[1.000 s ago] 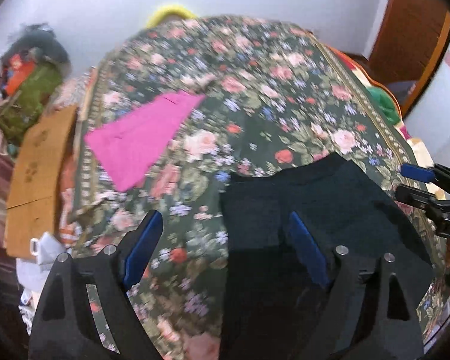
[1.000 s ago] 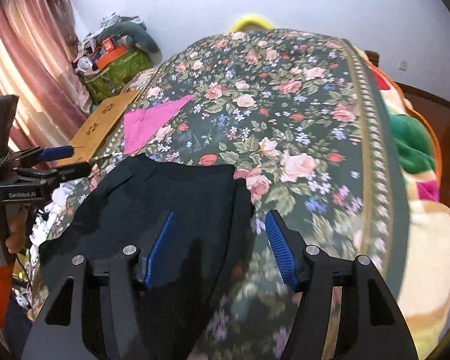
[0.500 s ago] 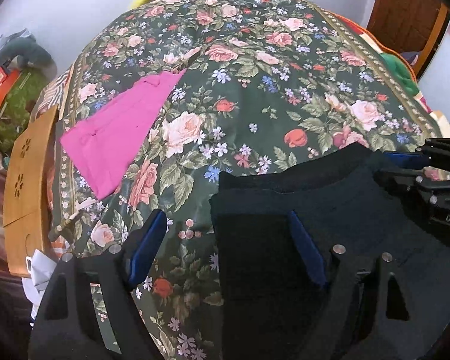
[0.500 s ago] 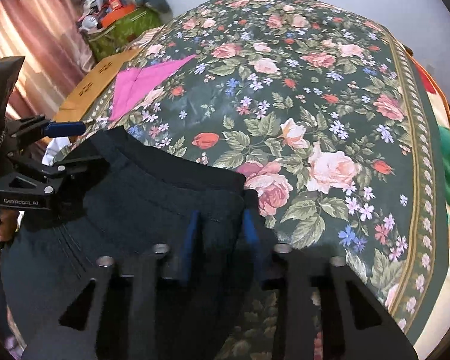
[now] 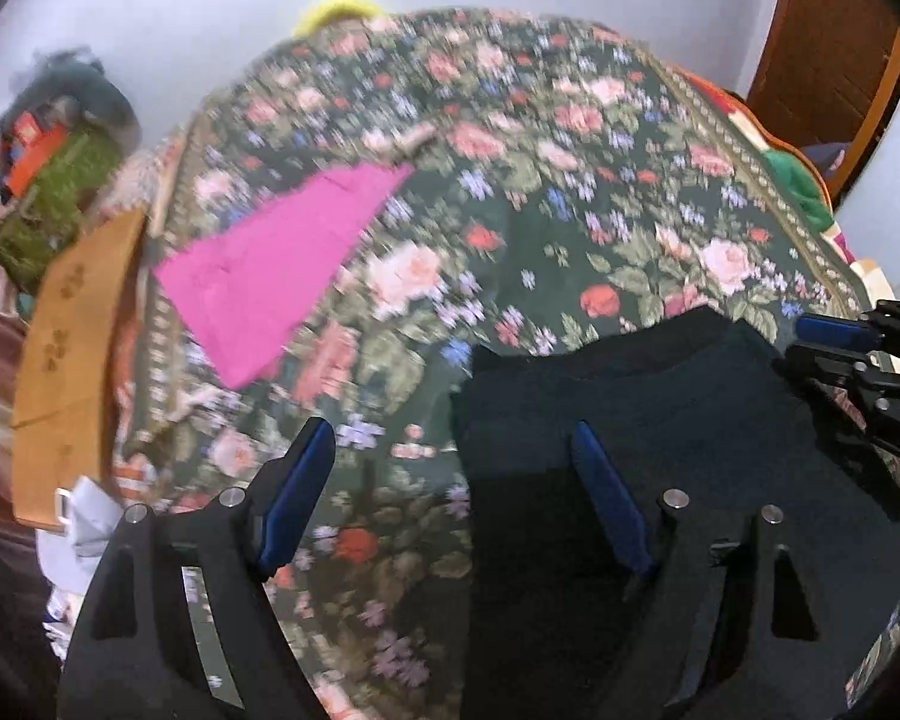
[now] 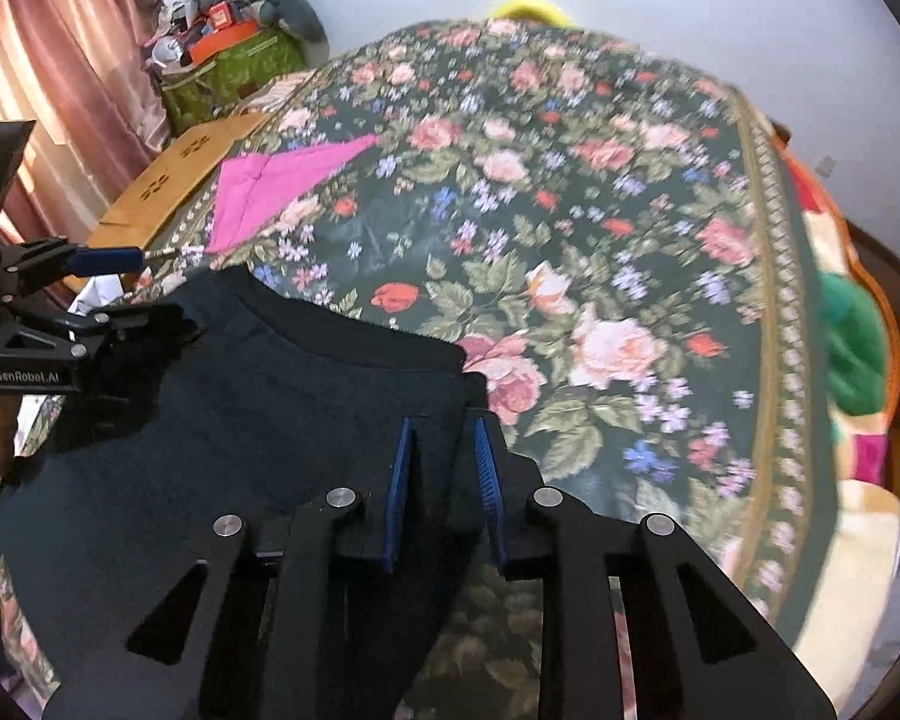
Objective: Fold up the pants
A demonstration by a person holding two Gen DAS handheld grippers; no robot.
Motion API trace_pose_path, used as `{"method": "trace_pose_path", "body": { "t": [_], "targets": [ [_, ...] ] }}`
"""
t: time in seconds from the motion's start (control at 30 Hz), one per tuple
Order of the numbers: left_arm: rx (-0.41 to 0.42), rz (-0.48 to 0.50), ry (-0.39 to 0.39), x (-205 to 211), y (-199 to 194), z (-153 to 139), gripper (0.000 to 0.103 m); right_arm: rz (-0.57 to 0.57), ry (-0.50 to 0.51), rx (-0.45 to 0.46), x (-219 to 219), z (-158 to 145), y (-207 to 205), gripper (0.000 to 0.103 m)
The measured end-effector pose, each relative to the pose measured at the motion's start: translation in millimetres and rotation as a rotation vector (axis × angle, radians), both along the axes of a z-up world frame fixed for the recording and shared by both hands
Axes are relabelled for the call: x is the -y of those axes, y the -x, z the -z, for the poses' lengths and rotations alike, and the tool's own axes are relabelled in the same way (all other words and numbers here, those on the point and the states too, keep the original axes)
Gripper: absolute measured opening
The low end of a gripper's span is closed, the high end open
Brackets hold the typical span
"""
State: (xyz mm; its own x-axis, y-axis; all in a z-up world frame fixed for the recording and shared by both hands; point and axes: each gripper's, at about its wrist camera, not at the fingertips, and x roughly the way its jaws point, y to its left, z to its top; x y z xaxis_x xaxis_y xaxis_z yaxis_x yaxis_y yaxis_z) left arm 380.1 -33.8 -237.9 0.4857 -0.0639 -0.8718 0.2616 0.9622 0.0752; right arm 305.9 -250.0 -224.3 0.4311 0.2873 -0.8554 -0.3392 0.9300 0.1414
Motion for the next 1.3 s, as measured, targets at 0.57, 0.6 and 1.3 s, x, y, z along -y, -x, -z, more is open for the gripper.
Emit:
{"method": "trace_pose_path", "body": {
  "t": [0.57, 0.6, 1.3],
  "targets": [
    [-0.178, -0.006, 0.111, -13.3, 43.8, 10.6, 0.093, 0.061, -0.208, -0.155, 9.5, 14.9, 50.7, 0.083],
    [-0.202, -0.012, 0.137, -13.9, 42.6, 16.6, 0.093, 0.062, -0.229, -0.187, 10.6, 23.3, 49.8, 0.083],
    [-0.385, 0.013, 0.364, -6.3, 11.3, 38.1, 0.045, 0.0, -0.382, -0.326, 1.9, 39.3, 18.7, 0.028]
  ]
}}
